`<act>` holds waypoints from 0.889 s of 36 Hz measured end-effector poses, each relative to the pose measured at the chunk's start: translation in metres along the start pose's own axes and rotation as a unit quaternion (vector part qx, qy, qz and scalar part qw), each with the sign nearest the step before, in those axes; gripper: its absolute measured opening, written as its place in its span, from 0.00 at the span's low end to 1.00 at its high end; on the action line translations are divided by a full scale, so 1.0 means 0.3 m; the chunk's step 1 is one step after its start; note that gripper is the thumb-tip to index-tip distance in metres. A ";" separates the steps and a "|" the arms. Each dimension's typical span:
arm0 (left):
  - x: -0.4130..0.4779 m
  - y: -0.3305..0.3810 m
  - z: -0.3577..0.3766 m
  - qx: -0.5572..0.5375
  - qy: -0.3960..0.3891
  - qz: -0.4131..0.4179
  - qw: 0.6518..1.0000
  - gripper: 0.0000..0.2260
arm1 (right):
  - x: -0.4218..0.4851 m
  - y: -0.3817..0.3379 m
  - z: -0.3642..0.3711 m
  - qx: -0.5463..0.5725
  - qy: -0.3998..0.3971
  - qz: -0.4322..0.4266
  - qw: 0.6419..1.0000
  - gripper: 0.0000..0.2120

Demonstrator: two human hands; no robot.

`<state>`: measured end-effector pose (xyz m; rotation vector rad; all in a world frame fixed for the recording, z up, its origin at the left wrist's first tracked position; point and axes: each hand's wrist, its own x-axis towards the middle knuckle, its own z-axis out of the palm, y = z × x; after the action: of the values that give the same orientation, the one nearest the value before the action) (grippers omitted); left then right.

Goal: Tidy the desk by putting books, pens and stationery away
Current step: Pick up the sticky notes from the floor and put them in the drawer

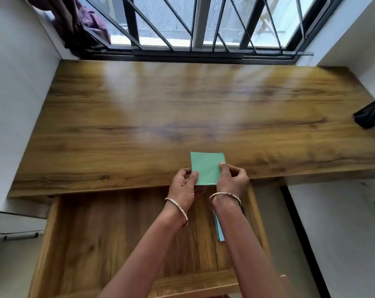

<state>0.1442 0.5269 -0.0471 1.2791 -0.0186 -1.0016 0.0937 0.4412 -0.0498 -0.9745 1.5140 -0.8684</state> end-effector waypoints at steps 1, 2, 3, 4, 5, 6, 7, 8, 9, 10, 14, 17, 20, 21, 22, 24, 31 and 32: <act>0.000 -0.008 0.005 0.002 0.005 0.003 1.000 0.05 | 0.005 0.007 -0.007 -0.003 -0.002 0.004 1.000 0.08; -0.001 -0.018 0.008 0.007 0.012 0.003 1.000 0.05 | 0.008 0.013 -0.015 -0.006 -0.005 0.008 1.000 0.08; -0.001 -0.029 0.010 0.013 0.018 0.002 1.000 0.05 | 0.012 0.018 -0.023 -0.009 -0.010 0.012 1.000 0.08; -0.002 -0.036 0.011 0.023 0.024 0.001 0.999 0.05 | 0.015 0.020 -0.032 -0.011 -0.017 0.016 1.000 0.08; -0.002 -0.046 0.010 0.034 0.029 0.000 0.999 0.05 | 0.019 0.020 -0.043 -0.014 -0.026 0.021 0.999 0.08; -0.003 -0.054 0.009 0.047 0.033 -0.002 0.998 0.05 | 0.024 0.017 -0.056 -0.020 -0.037 0.026 0.999 0.08; -0.005 -0.063 0.006 0.056 0.034 -0.006 0.998 0.05 | 0.029 0.010 -0.075 -0.029 -0.051 0.031 0.998 0.08; -0.009 -0.069 0.003 0.065 0.033 -0.012 0.997 0.06 | 0.039 0.009 -0.097 -0.042 -0.068 0.033 0.996 0.08; -0.014 -0.077 0.000 0.069 0.030 -0.018 0.997 0.06 | 0.050 0.007 -0.121 -0.058 -0.090 0.032 0.994 0.08; -0.017 -0.085 -0.003 0.078 0.027 -0.024 0.996 0.06 | 0.063 0.008 -0.149 -0.075 -0.114 0.029 0.990 0.08; -0.033 -0.122 -0.010 0.124 0.005 -0.058 0.991 0.07 | 0.103 0.027 -0.269 -0.127 -0.196 0.026 0.972 0.08; -0.045 -0.178 -0.020 0.188 -0.012 -0.079 0.979 0.07 | 0.125 0.063 -0.356 -0.190 -0.209 0.014 0.959 0.08; -0.056 -0.242 -0.027 0.234 -0.021 -0.117 0.965 0.03 | 0.140 0.105 -0.415 -0.262 -0.202 0.001 0.944 0.09; -0.056 -0.268 -0.027 0.235 -0.015 -0.136 0.962 0.03 | 0.140 0.118 -0.426 -0.288 -0.196 -0.009 0.937 0.09; -0.052 -0.293 -0.027 0.235 -0.006 -0.154 0.960 0.03 | 0.135 0.128 -0.432 -0.315 -0.189 -0.023 0.930 0.09; -0.040 -0.348 -0.025 0.236 0.020 -0.185 0.954 0.05 | 0.125 0.149 -0.436 -0.369 -0.183 -0.044 0.910 0.10; -0.019 -0.461 0.007 0.247 0.102 -0.230 0.936 0.10 | 0.105 0.226 -0.430 -0.539 -0.194 -0.066 0.817 0.21; -0.016 -0.471 0.012 0.246 0.105 -0.234 0.935 0.10 | 0.105 0.229 -0.430 -0.555 -0.198 -0.063 0.806 0.22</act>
<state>0.0537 0.5347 -0.1555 1.9054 0.2237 -1.3097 -0.0451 0.4424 -0.1054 -1.9603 1.5405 0.2806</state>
